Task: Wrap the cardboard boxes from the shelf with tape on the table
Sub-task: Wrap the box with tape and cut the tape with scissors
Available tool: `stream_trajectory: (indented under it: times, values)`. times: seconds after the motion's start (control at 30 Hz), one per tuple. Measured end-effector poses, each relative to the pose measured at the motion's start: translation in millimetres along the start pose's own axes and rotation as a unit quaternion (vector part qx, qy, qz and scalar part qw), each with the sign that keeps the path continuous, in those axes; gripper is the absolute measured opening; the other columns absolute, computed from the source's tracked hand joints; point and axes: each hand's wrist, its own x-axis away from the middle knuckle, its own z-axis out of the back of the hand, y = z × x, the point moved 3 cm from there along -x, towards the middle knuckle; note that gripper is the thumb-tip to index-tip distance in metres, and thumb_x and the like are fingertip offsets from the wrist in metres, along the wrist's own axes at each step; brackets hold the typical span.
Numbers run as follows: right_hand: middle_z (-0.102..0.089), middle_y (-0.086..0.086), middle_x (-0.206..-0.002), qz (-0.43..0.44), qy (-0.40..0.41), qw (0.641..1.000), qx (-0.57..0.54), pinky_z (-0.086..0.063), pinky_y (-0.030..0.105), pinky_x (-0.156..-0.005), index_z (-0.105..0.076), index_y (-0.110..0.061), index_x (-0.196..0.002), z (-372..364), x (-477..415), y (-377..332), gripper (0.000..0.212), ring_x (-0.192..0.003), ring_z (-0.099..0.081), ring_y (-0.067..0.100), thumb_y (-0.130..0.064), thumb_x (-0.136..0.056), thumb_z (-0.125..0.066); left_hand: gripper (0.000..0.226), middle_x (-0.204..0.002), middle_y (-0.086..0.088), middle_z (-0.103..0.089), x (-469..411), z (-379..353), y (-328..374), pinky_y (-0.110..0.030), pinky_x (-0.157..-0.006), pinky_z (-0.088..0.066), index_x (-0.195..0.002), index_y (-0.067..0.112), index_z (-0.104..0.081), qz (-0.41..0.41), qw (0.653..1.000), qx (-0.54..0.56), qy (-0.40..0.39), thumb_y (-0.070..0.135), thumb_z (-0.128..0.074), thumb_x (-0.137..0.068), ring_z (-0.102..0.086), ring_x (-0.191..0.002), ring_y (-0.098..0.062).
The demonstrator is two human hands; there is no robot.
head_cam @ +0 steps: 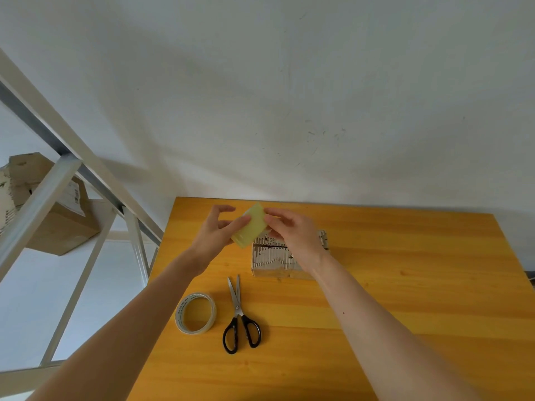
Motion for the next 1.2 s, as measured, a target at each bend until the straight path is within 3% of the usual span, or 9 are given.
stream_trajectory:
  times: [0.13,0.47,0.6,0.67,0.73,0.87,0.97,1.07,1.2]
  values:
    - [-0.069,0.000,-0.095,0.059,0.012,0.985,0.159,-0.052,0.017,-0.074,-0.063,-0.007,-0.121,1,0,1,0.029,-0.071,-0.061,-0.001,-0.015,-0.095,-0.056,0.064,-0.103,-0.009,-0.064,0,-3,-3,-0.029,-0.075,-0.052,-0.130,0.025,-0.038,0.008,0.999,0.024,0.024,0.042,-0.069,-0.077,-0.064,-0.095,-0.020]
    - [-0.067,0.010,-0.076,0.113,0.015,0.959,0.260,-0.052,0.044,-0.076,-0.070,-0.006,-0.102,0,3,4,0.023,-0.071,-0.063,0.025,-0.015,-0.099,-0.049,0.074,-0.107,-0.006,-0.061,-5,-1,-6,-0.043,-0.086,-0.055,-0.124,0.025,-0.043,0.039,0.998,-0.002,0.057,0.058,-0.070,-0.063,-0.063,-0.096,-0.023]
    - [-0.059,0.001,-0.115,0.088,-0.034,0.955,0.282,-0.046,0.035,-0.097,-0.056,-0.015,-0.131,1,1,0,0.037,-0.102,-0.055,0.012,-0.026,-0.095,-0.057,0.059,-0.117,-0.013,-0.058,-8,5,-14,-0.043,-0.086,-0.052,-0.123,0.021,-0.047,0.093,0.995,0.030,0.019,0.053,-0.066,-0.079,-0.062,-0.101,-0.029]
    - [-0.041,-0.008,-0.142,0.072,-0.095,0.952,0.281,-0.031,0.026,-0.109,-0.040,-0.024,-0.144,1,0,-4,0.055,-0.129,-0.037,0.005,-0.031,-0.093,-0.060,0.066,-0.119,-0.013,-0.057,-6,5,-15,-0.044,-0.089,-0.050,-0.125,0.020,-0.047,0.108,0.993,0.045,-0.010,0.055,-0.068,-0.073,-0.061,-0.105,-0.030]
    - [-0.037,-0.011,-0.147,0.037,-0.165,0.947,0.273,-0.027,0.024,-0.109,-0.041,-0.025,-0.143,-1,0,-6,0.056,-0.135,-0.031,0.004,-0.032,-0.091,-0.062,0.083,-0.118,-0.012,-0.058,-5,4,-15,-0.040,-0.086,-0.051,-0.128,0.020,-0.046,0.103,0.993,0.050,-0.016,0.061,-0.074,-0.061,-0.061,-0.105,-0.028]
    - [-0.065,0.006,-0.107,-0.007,-0.155,0.962,0.223,-0.049,0.034,-0.080,-0.062,-0.014,-0.110,-6,2,-4,0.026,-0.095,-0.061,0.021,-0.026,-0.088,-0.066,0.088,-0.110,-0.010,-0.063,-5,-1,-7,-0.035,-0.088,-0.050,-0.127,0.013,-0.047,0.073,0.995,0.068,-0.009,0.058,-0.073,-0.056,-0.063,-0.102,-0.025]
    - [-0.060,0.002,-0.082,-0.024,-0.118,0.977,0.178,-0.043,0.027,-0.060,-0.060,-0.014,-0.096,-9,2,-4,0.008,-0.069,-0.054,0.014,-0.016,-0.089,-0.062,0.059,-0.107,-0.010,-0.065,-3,-7,-1,-0.039,-0.090,-0.052,-0.123,0.016,-0.053,0.061,0.993,0.086,-0.045,0.041,-0.071,-0.072,-0.066,-0.097,-0.028]
    - [-0.054,0.000,-0.080,-0.034,-0.101,0.980,0.166,-0.040,0.026,-0.060,-0.056,-0.015,-0.095,-12,2,-6,0.008,-0.068,-0.049,0.012,-0.014,-0.088,-0.058,0.043,-0.105,-0.011,-0.067,-3,-10,1,-0.039,-0.089,-0.053,-0.121,0.018,-0.055,0.027,0.996,0.074,-0.039,0.025,-0.071,-0.081,-0.067,-0.098,-0.029]
    - [-0.054,0.002,-0.086,-0.046,-0.093,0.986,0.130,-0.042,0.030,-0.065,-0.054,-0.012,-0.103,-16,3,-7,0.017,-0.076,-0.050,0.016,-0.011,-0.086,-0.058,0.050,-0.112,-0.011,-0.065,-6,-14,7,-0.030,-0.081,-0.055,-0.121,0.021,-0.060,-0.021,0.998,0.057,-0.026,0.029,-0.076,-0.074,-0.066,-0.100,-0.022]
